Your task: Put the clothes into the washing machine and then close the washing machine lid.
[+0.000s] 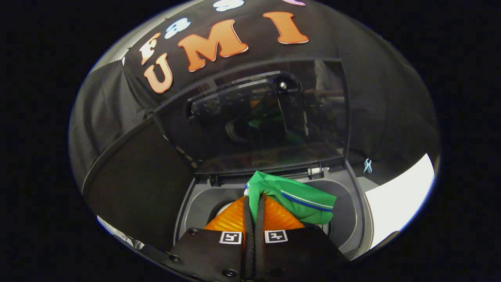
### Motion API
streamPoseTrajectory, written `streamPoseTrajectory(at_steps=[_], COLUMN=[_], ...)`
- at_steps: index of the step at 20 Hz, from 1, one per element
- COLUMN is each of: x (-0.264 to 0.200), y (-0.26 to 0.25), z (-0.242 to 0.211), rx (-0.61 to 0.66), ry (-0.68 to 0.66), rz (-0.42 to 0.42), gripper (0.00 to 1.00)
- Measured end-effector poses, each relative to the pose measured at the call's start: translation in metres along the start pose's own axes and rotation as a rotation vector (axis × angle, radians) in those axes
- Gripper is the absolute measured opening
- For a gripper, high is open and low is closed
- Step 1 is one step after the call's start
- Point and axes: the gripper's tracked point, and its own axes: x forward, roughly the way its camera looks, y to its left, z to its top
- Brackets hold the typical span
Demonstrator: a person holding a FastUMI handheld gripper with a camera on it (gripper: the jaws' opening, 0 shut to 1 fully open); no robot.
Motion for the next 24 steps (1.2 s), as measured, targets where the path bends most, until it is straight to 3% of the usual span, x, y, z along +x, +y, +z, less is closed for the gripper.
streamPoseTrajectory(at_steps=[8, 20, 21, 24], x=[0.065, 0.102, 0.103, 0.098], y=[-0.013, -0.017, -0.015, -0.024], z=[-0.064, -0.106, -0.107, -0.103], rx=[0.012, 0.058, 0.066, 0.032], ry=[0.23, 0.418, 0.42, 0.405], rz=[-0.058, -0.147, -0.138, -0.153], gripper=[0.08, 0.09, 0.12, 0.49])
